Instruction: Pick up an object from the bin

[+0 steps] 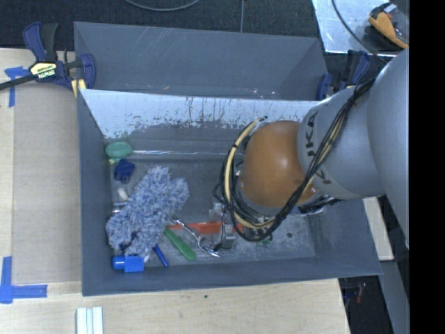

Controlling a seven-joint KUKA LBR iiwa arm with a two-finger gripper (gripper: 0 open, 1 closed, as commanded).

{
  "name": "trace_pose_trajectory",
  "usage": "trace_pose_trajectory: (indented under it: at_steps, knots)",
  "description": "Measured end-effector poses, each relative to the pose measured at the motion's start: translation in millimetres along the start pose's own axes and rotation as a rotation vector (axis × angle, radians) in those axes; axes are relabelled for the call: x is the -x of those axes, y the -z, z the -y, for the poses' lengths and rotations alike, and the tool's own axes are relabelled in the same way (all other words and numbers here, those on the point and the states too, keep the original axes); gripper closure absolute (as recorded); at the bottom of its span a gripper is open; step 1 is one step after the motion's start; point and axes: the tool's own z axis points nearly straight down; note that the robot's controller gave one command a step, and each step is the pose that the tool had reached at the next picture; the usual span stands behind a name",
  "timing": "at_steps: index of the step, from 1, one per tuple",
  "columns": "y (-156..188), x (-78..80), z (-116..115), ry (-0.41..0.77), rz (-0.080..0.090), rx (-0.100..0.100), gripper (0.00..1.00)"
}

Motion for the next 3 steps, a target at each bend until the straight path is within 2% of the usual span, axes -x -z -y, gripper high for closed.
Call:
trace_pose_trajectory:
  at_steps: [3]
  knots:
    - [40.8,0.2,0.5,-0.003,0.001,0.000,1.00]
